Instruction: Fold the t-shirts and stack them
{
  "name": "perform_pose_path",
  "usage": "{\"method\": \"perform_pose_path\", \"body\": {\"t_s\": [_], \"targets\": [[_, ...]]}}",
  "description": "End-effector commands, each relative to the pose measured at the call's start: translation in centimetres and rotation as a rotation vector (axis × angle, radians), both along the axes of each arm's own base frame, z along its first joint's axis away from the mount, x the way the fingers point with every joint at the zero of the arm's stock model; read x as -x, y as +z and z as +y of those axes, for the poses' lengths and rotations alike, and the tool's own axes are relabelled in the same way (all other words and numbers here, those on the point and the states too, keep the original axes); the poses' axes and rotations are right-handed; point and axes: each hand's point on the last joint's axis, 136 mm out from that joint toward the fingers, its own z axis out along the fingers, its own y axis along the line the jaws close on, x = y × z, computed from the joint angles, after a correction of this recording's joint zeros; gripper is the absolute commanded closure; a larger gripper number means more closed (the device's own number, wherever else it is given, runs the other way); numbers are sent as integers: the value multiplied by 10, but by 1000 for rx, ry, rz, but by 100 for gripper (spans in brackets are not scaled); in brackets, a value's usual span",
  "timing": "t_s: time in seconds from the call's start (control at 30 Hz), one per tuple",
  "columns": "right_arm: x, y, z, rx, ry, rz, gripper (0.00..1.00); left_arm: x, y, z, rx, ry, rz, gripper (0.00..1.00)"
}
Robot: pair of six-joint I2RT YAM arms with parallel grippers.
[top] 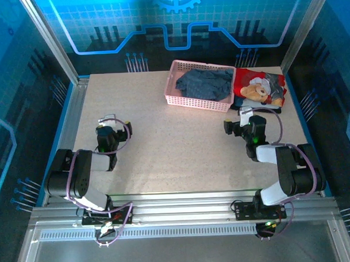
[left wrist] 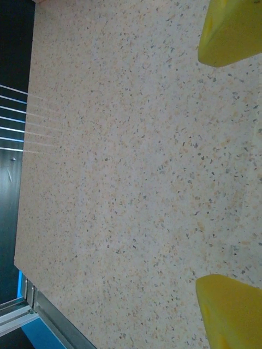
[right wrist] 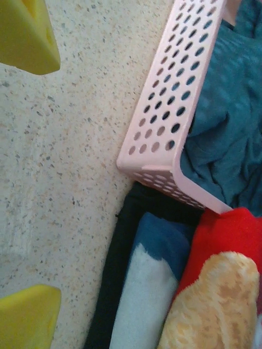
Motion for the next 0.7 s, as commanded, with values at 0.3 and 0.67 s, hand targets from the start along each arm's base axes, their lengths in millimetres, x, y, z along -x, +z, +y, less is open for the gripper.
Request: {"method": "perform_pose_path", "body": {"t_s": [0.3, 0.67], "targets": [[15, 151, 49, -81, 50, 235, 0, -42, 129, -88, 345, -170, 290, 1], [-72, 139, 132, -258, 148, 492, 0, -138, 78, -179, 489, -254, 566, 1]]}}
